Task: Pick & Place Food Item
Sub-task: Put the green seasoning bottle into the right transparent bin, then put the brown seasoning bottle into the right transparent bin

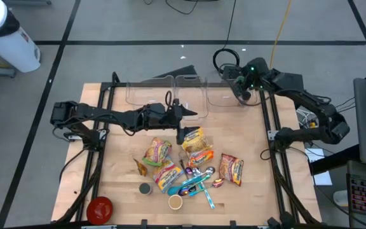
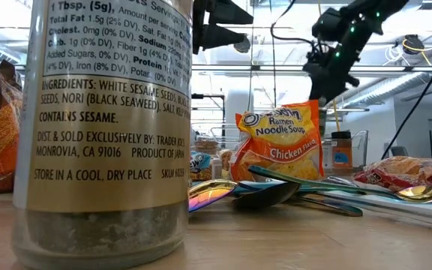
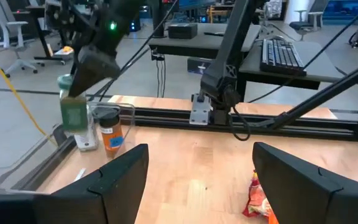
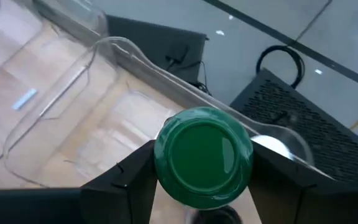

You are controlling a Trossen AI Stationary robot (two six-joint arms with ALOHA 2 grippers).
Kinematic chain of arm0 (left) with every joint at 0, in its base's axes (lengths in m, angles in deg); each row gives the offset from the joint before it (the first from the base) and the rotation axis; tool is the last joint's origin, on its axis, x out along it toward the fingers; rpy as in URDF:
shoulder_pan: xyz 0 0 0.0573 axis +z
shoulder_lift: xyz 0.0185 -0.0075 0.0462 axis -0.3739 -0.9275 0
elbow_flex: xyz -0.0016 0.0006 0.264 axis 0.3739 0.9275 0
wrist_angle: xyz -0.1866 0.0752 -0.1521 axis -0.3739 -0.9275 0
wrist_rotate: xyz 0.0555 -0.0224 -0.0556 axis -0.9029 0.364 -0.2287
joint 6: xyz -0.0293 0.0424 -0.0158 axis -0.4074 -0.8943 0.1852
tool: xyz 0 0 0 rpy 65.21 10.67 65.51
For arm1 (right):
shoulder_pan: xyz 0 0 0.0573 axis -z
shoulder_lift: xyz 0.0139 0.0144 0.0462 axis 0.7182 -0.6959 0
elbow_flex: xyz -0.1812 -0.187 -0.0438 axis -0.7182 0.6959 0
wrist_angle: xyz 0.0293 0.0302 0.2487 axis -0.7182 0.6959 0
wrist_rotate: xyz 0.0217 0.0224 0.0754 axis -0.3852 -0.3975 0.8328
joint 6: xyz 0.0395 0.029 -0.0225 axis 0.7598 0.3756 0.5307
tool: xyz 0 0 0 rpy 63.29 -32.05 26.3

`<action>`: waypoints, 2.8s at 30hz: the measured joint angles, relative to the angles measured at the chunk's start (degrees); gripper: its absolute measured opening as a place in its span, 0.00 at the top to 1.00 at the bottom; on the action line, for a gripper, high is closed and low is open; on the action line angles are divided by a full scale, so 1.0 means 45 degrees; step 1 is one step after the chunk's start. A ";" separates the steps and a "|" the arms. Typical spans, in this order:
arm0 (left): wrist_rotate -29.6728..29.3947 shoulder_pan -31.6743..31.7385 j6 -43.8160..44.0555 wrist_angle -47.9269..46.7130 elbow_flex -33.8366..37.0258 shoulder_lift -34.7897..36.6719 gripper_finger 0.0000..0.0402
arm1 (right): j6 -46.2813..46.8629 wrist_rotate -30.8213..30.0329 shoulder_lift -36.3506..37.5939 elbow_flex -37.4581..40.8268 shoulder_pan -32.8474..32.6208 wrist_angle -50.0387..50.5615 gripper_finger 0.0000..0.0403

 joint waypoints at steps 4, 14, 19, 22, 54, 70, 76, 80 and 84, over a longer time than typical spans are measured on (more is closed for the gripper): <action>0.0035 -0.0018 -0.0029 0.0109 0.0000 0.0000 0.23 | 0.0150 0.0105 -0.0615 0.0297 0.0074 -0.0520 0.51; 0.0028 -0.0018 0.0039 0.0322 0.0000 0.0000 0.21 | 0.0525 0.0391 -0.2876 -0.0334 0.0275 -0.0941 0.51; 0.0028 -0.0018 0.0063 0.0303 0.0000 0.0000 0.23 | 0.0719 0.0337 -0.3597 -0.0374 0.0334 -0.1048 0.51; 0.0027 -0.0018 0.0064 0.0302 0.0000 0.0000 0.24 | 0.0864 0.0292 -0.3873 -0.0374 0.0343 -0.1250 0.51; 0.0023 -0.0067 0.0393 0.0346 0.0000 0.0000 0.24 | 0.0421 -0.0626 -0.4074 0.0545 0.0394 -0.2667 0.41; 0.0016 -0.0069 0.0389 0.0249 0.0000 0.0000 0.19 | 0.0140 -0.0634 -0.1201 0.0563 -0.0046 -0.2510 0.35; 0.0013 -0.0035 0.0336 -0.0114 0.0000 0.0177 0.19 | 0.0274 0.0025 0.1085 0.0563 -0.1127 -0.2379 0.36; -0.0026 -0.0184 -0.0112 -0.1155 0.0102 0.0860 0.20 | 0.1223 0.2513 0.2668 0.0558 -0.2473 -0.2219 0.37; 0.0010 -0.0726 -0.0554 -0.1274 0.1087 0.1974 0.23 | 0.1599 0.4853 0.3981 0.0946 -0.4844 -0.2796 0.40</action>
